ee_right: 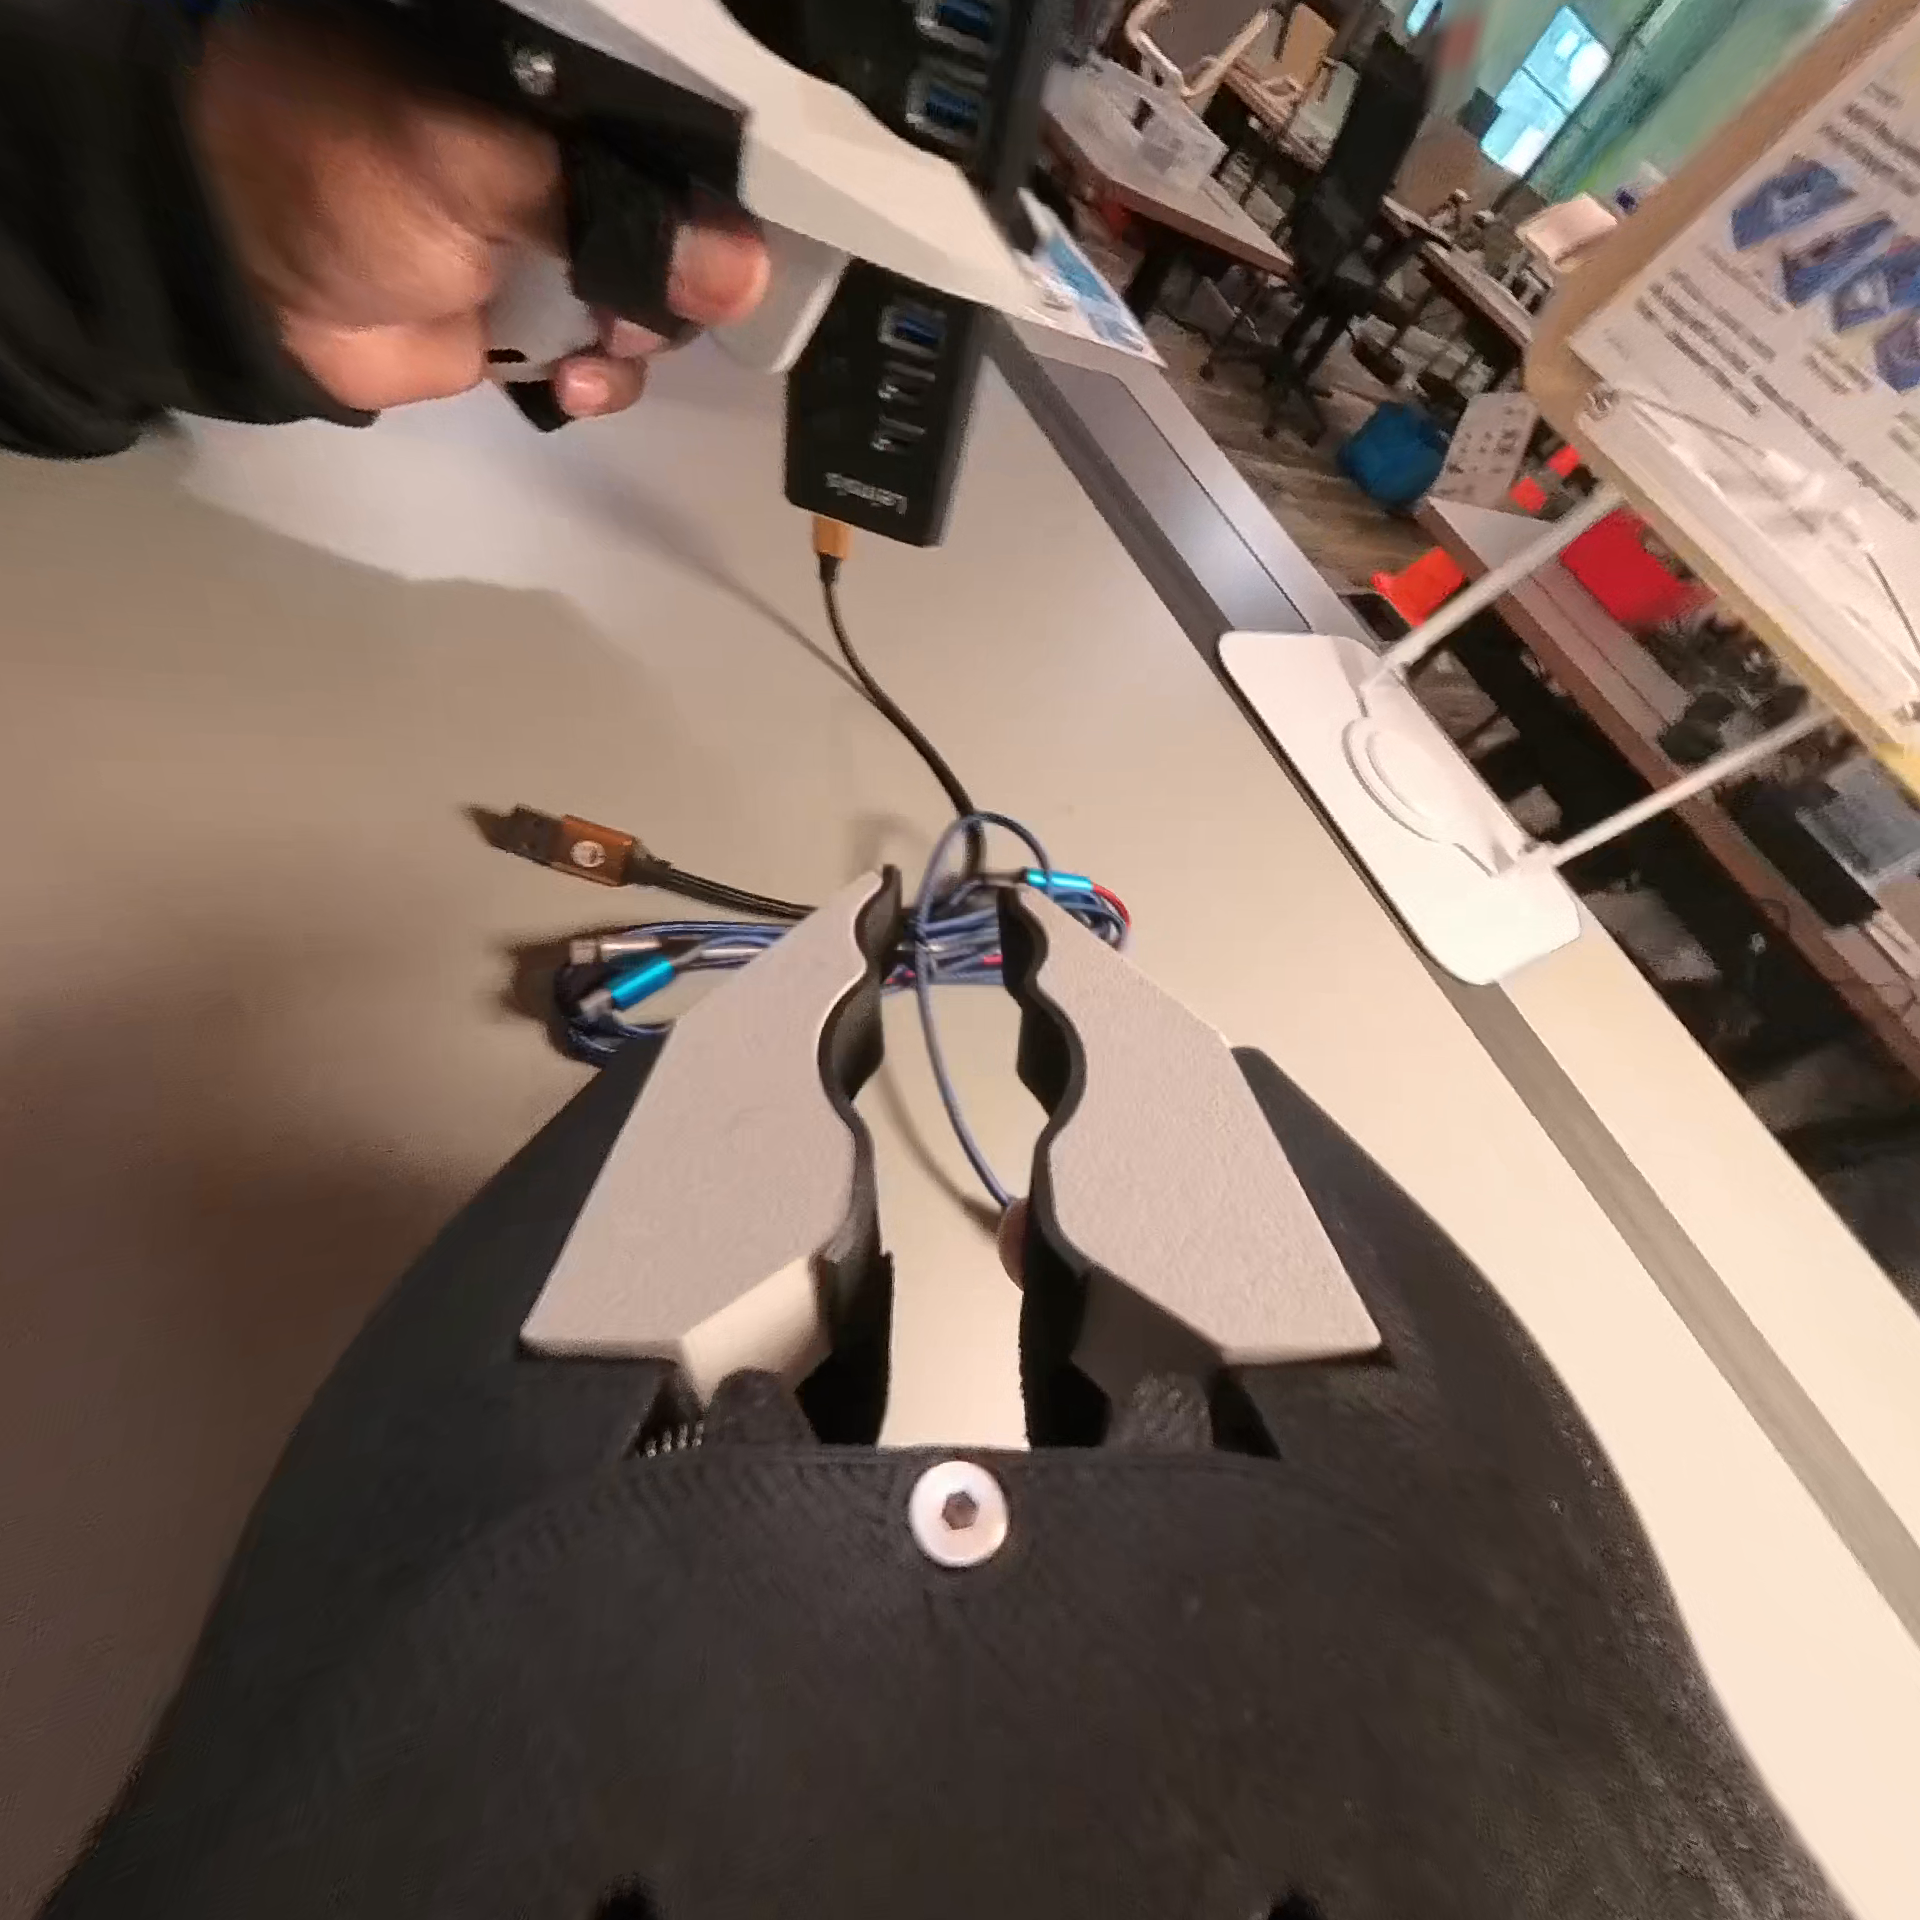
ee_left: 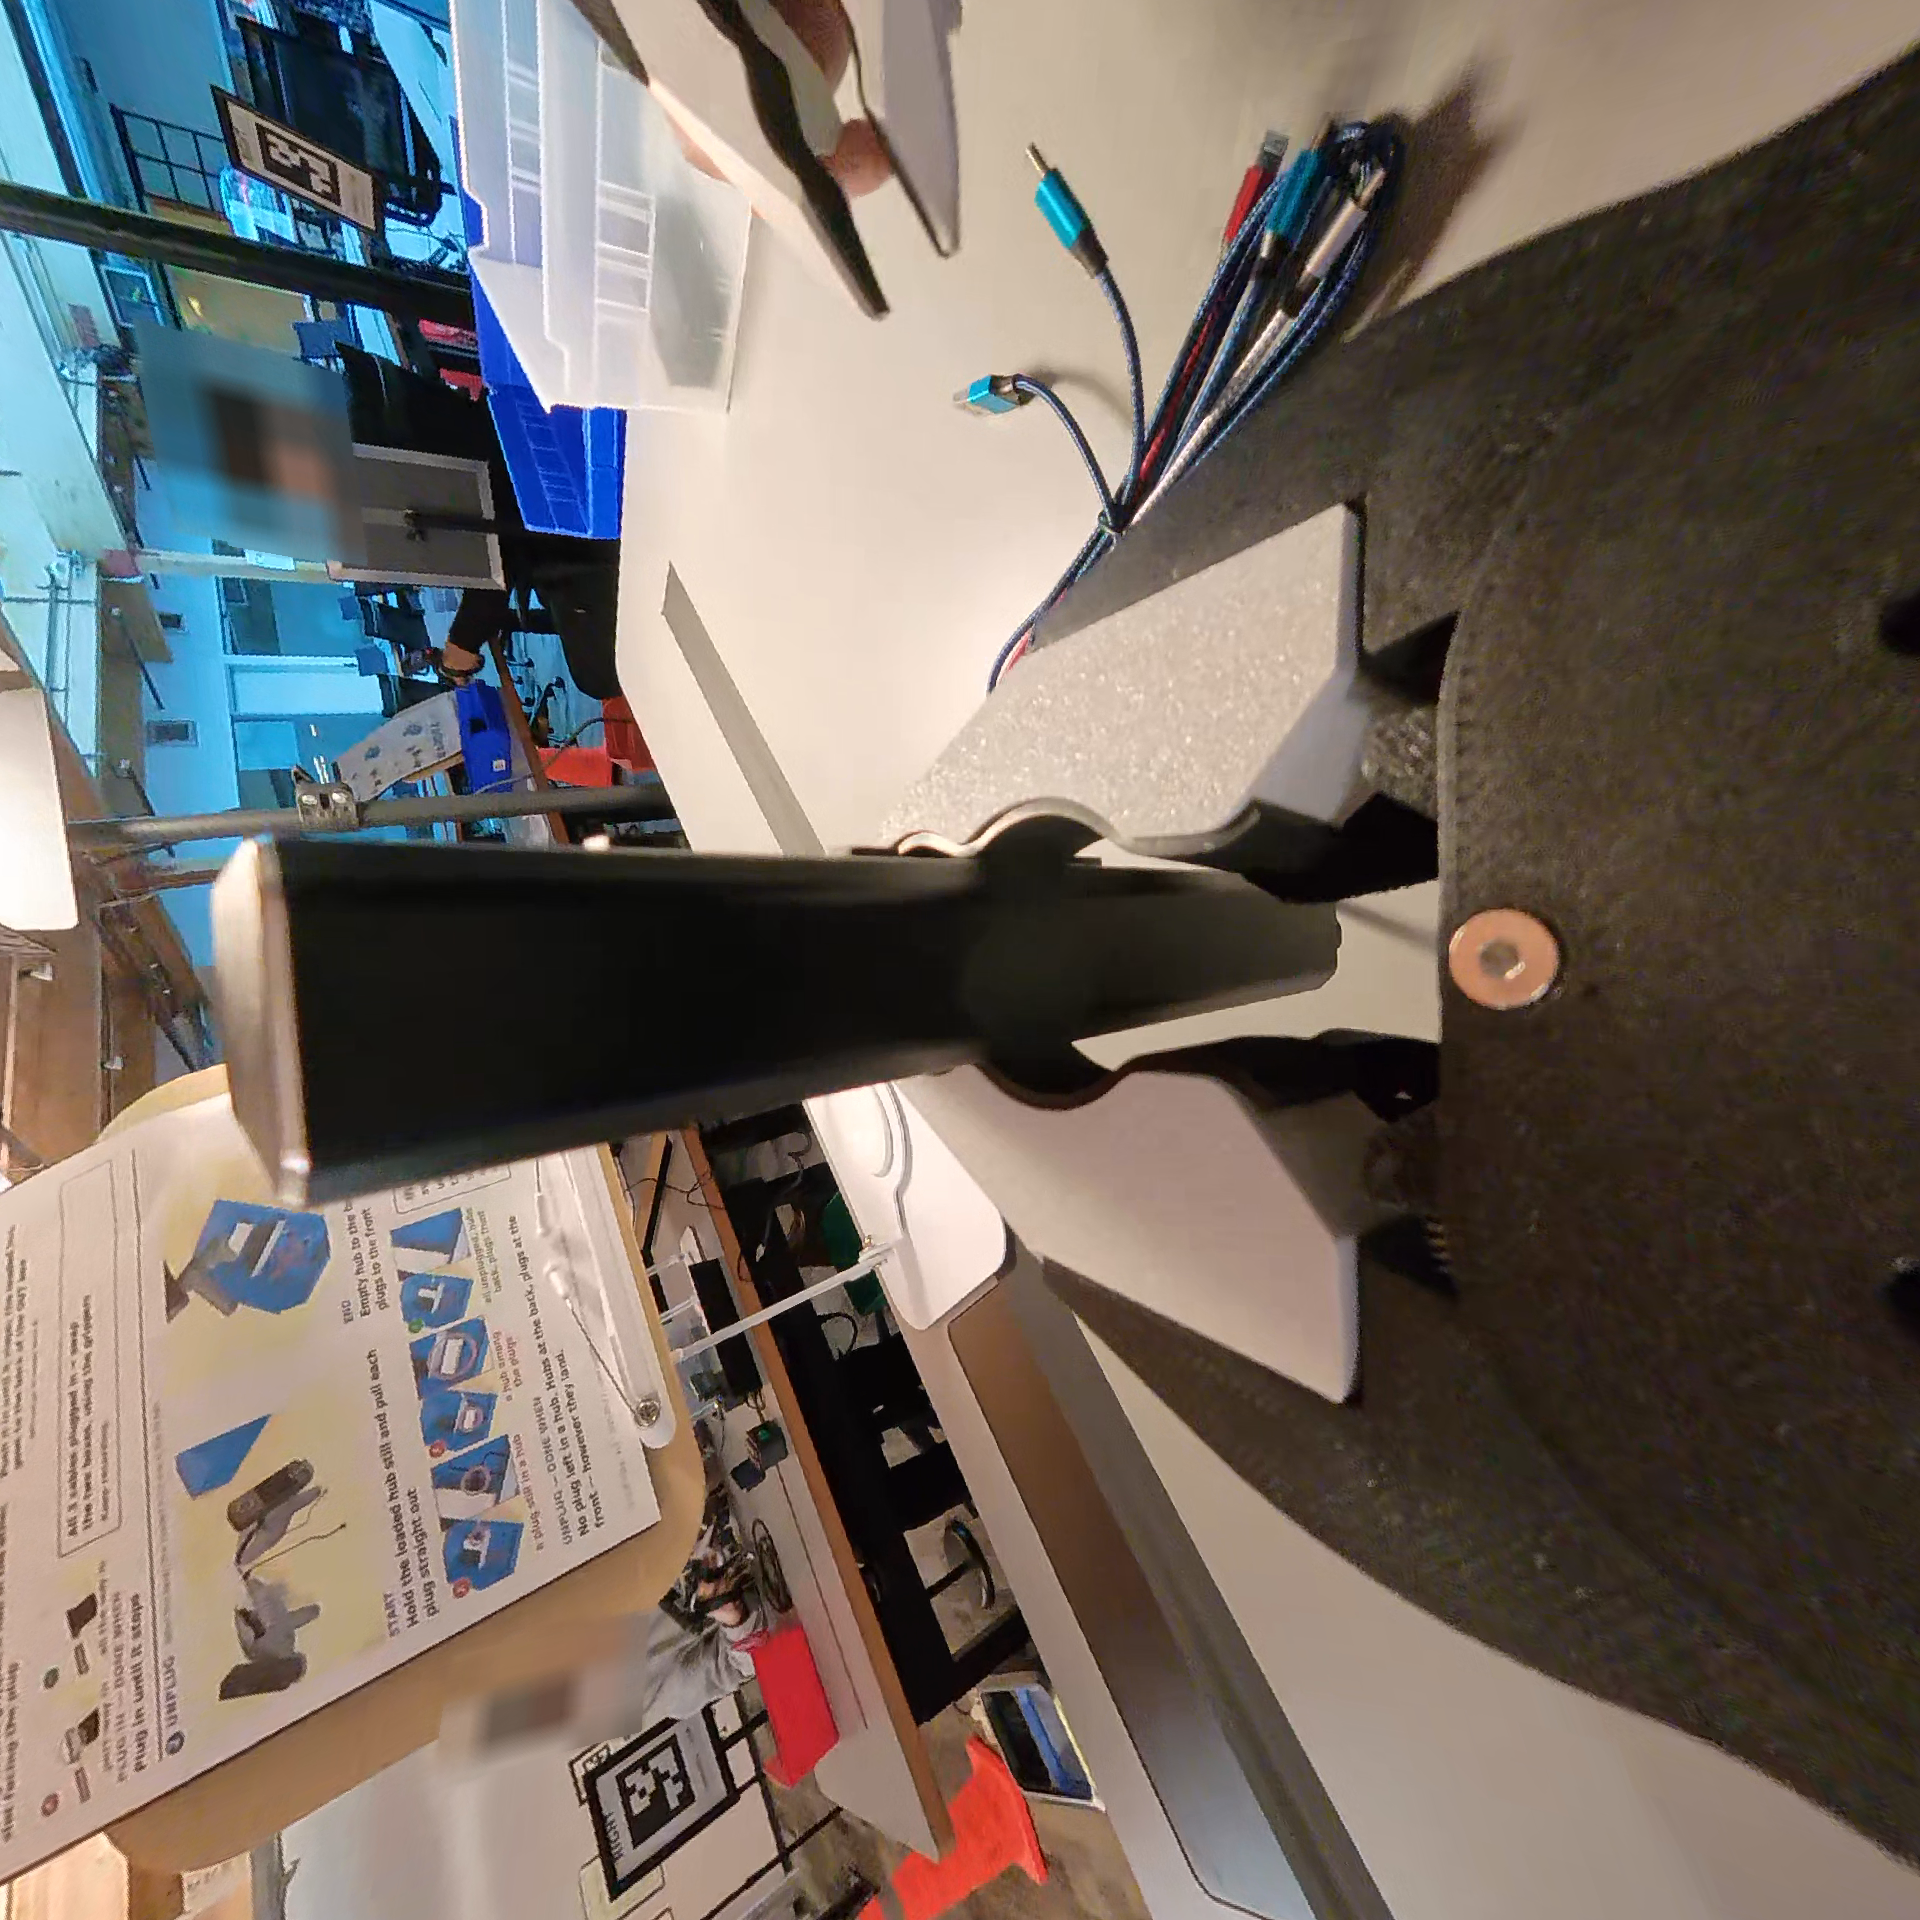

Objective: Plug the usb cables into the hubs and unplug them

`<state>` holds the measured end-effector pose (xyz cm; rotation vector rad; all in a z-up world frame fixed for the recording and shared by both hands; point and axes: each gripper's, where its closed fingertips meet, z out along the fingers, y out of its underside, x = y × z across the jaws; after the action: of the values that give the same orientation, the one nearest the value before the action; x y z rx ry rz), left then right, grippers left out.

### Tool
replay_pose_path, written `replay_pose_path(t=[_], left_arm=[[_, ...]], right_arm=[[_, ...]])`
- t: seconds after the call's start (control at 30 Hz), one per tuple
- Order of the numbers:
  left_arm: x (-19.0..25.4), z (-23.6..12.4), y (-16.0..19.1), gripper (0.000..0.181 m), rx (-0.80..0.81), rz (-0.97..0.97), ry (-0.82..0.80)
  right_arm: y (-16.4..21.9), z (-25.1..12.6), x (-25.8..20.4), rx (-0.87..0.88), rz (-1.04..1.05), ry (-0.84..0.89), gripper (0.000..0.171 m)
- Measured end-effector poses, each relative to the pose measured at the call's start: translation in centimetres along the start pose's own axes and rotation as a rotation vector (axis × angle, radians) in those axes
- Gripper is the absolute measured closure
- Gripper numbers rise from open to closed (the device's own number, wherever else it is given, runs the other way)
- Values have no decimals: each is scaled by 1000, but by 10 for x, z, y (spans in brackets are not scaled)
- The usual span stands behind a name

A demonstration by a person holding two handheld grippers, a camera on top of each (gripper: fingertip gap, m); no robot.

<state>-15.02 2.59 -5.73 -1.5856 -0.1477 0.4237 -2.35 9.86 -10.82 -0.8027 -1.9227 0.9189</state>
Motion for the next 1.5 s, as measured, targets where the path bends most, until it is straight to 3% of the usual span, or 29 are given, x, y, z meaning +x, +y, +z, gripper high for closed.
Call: replay_pose_path(t=[0.13,0.3,0.43,0.57,0.77,0.93,1.1,1.27,1.5], left_arm=[[-5,0,3,151,-12,-28,-12],[-5,2,7,151,-30,-30,-14],[-1,3,8,151,-35,-15,-12],[2,3,8,151,-41,10,-11],[1,2,8,151,-44,11,-13],[0,3,9,151,-47,6,-14],[2,5,11,151,-55,20,-11],[2,4,12,151,-55,30,-10],[3,4,13,151,-56,44,-2]], right_arm=[[10,9,12,-69,235,33,143],[25,34,-1,-199,415,35,99],[26,52,-24,-280,391,16,75],[58,55,-36,-466,218,12,66],[85,20,-20,-553,207,-87,75],[108,-15,18,-620,164,-53,79],[61,11,22,-390,68,-100,82],[94,38,23,-486,-3,-207,82],[106,29,18,-496,196,-269,137]])
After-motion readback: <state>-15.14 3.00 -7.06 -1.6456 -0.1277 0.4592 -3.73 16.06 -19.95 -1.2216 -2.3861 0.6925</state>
